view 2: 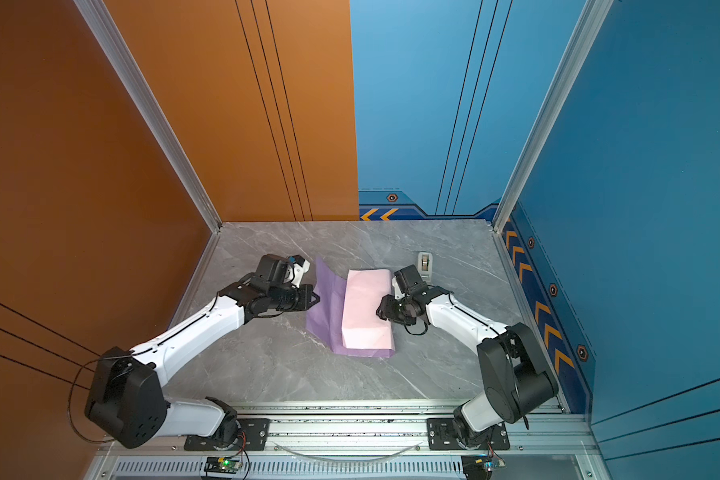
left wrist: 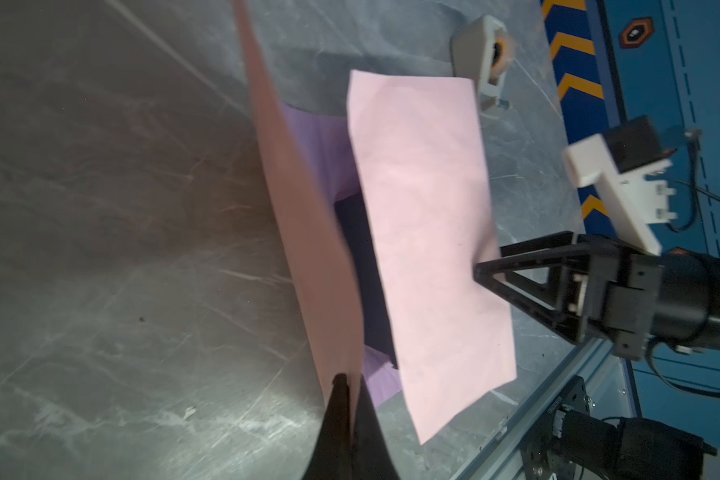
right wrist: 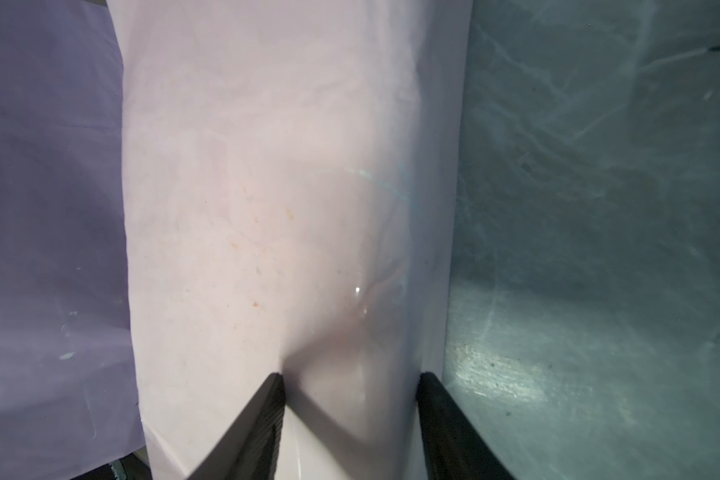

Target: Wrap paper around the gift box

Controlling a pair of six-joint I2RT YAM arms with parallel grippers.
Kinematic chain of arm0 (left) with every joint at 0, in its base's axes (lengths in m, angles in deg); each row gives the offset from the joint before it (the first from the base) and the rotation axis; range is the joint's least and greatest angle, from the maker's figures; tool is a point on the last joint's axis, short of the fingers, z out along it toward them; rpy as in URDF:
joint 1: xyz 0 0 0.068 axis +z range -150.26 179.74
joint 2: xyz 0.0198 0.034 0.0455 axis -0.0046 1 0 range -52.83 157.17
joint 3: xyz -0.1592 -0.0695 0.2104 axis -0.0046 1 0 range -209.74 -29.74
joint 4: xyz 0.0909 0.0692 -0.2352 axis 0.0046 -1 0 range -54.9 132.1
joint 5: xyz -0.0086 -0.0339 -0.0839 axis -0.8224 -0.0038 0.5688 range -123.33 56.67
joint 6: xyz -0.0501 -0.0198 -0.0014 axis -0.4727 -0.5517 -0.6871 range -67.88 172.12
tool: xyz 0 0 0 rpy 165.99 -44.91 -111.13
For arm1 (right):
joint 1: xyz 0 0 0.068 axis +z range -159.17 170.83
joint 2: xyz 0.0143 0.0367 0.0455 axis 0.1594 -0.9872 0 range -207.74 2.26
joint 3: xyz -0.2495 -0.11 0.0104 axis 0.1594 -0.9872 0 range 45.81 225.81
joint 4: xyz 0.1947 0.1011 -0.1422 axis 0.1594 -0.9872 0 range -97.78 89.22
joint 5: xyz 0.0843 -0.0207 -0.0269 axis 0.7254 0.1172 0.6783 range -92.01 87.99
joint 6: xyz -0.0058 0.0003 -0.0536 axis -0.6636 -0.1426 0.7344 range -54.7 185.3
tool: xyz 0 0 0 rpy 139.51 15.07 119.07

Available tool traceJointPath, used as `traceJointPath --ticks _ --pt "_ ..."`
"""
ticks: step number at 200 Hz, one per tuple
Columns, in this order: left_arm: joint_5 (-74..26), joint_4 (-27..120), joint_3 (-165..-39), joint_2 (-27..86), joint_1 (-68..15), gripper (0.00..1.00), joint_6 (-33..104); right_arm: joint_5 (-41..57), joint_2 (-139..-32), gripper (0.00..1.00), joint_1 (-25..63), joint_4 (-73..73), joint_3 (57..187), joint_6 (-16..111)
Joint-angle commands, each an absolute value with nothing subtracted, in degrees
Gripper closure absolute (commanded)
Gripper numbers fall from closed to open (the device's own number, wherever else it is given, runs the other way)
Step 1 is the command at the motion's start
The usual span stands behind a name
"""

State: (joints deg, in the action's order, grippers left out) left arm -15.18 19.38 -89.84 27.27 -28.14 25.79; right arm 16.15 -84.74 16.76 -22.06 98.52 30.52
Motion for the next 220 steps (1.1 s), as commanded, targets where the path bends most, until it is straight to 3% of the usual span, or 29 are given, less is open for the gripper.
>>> traceJointPath --ticks 1,63,132,155,220 --pt "-18.96 14.45 -95.73 30.03 -32.35 1.0 28.54 12.5 -85.26 0.47 17.1 -23.48 96.57 29.28" --pt "-19.44 12.39 -106.15 42.24 -42.17 1.0 29.79 12.98 -84.33 0.47 17.29 -22.05 95.74 28.39" --pt "-19.18 12.26 -113.15 53.44 -45.35 0.98 29.67 14.99 -82.46 0.46 16.89 -18.6 94.86 27.68" --pt "-19.45 12.21 -113.47 55.15 -45.2 0.97 29.56 16.04 -79.54 0.4 15.77 -17.34 94.12 27.44" --pt "-19.18 11.1 -113.83 57.3 -45.26 0.94 29.63 18.65 -71.98 0.11 10.36 -15.61 93.35 26.25"
